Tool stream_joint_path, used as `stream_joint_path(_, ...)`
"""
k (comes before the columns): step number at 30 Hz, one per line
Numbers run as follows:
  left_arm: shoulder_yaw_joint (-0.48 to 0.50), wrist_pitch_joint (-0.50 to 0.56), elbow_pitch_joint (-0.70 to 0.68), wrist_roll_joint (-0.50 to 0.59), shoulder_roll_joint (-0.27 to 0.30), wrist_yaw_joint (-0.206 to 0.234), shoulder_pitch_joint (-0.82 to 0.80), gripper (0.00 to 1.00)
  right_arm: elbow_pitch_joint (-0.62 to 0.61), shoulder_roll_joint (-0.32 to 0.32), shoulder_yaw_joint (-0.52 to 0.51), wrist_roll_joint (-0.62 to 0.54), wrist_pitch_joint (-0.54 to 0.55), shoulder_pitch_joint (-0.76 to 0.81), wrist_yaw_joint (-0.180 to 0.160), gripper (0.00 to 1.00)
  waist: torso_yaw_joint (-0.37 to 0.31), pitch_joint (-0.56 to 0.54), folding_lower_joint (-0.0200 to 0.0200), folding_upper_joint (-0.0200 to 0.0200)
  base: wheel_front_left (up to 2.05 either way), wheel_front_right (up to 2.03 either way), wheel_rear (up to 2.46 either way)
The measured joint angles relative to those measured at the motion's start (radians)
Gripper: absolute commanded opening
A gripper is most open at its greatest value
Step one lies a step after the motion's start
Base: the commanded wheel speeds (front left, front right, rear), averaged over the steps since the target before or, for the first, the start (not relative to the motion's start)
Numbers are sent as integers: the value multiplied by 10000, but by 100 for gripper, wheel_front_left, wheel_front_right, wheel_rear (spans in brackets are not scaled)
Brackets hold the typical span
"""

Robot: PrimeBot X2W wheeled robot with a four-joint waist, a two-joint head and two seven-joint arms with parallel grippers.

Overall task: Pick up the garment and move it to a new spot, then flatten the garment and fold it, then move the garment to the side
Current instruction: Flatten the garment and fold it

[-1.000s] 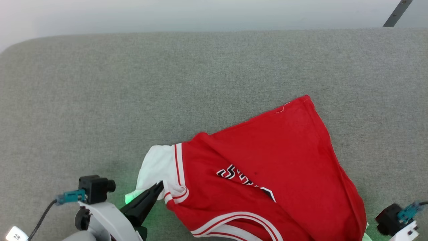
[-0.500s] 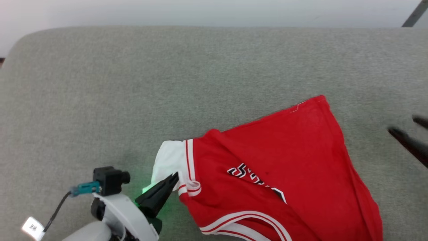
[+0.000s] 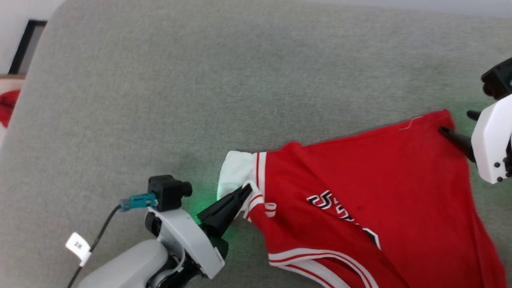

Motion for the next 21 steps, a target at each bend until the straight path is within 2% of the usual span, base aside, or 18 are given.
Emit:
stream_joint_path(4, -48, -56, 203, 50, -209, -13, -91, 0, 639, -98, 867, 247, 180, -314, -2, 100, 281, 273, 0, 1, 0, 0, 0)
stream_joint_path(8, -132, -109, 276, 48, -349, -44, -142, 0, 600, -637, 1802, 290, 418, -785, 4, 100, 485, 416, 0, 0, 0, 0, 0)
stream_joint_path(9, -140, -119, 268, 35, -353, -44, -146, 0, 621, -677, 1879, 451, 385, -812, 4, 65, 509, 434, 0, 0, 0, 0, 0)
stream_joint_path(10, -148, -123, 274, 12, -341, -44, -146, 0, 683, -688, 1900, 646, 307, -833, 2, 22, 513, 436, 0, 0, 0, 0, 0)
stream_joint_path(11, -148, -125, 278, -48, -324, -44, -146, 0, 780, -675, 1927, 756, 205, -865, 4, 0, 511, 422, 0, 0, 0, 0, 0)
stream_joint_path(16, 117, -169, 58, -407, -23, -56, -165, 0, 1732, -107, 1584, 1235, -1170, -994, 4, 0, 397, 152, 0, 0, 0, 0, 0)
stream_joint_path(21, 1083, -180, -351, -991, 150, -56, -1035, 0, 2736, 339, 646, 1266, -2280, -1588, 4, 0, 303, -132, 0, 0, 0, 0, 0)
